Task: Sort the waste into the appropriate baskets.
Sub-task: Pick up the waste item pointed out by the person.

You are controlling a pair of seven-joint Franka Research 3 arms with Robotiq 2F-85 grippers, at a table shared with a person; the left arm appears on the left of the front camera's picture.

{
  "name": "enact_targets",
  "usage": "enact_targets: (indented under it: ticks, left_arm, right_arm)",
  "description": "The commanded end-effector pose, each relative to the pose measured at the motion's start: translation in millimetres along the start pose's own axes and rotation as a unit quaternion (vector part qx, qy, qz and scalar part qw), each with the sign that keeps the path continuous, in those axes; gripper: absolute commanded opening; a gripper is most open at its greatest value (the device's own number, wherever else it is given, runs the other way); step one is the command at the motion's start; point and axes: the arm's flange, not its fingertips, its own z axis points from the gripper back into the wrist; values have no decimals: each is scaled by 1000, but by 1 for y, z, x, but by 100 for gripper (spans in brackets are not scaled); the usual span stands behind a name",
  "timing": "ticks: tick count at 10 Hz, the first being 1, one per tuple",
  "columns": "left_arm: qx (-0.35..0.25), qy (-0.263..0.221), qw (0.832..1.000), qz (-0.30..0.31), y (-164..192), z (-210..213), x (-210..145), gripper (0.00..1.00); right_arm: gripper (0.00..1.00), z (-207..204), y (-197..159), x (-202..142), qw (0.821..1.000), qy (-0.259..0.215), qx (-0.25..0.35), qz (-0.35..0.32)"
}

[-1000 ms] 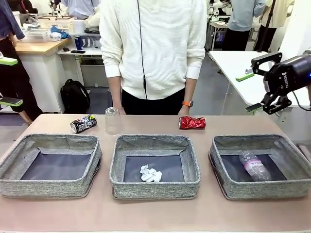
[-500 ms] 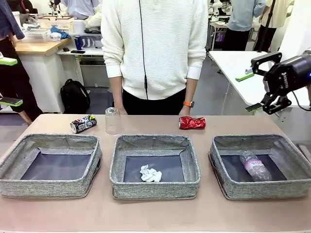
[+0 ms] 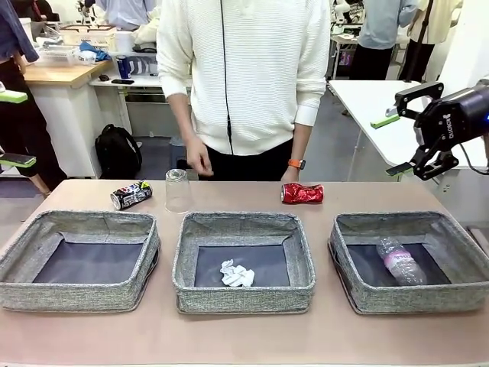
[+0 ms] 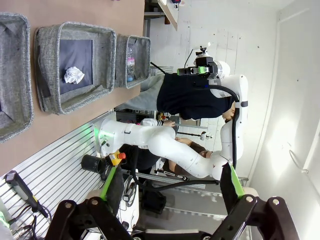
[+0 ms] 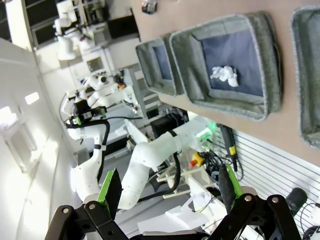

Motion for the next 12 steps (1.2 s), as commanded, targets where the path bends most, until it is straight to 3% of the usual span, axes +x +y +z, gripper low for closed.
enact_targets:
  ticks: [1,12]
  left_arm:
    - [-10,-1,1000,-10,-2,0,0,100]
    - [-10,-1,1000,-10,-2,0,0,100]
  right_arm:
    - [100,4,-1,1,1000,4,0,15]
    - [100,4,-1,1,1000,4,0,15]
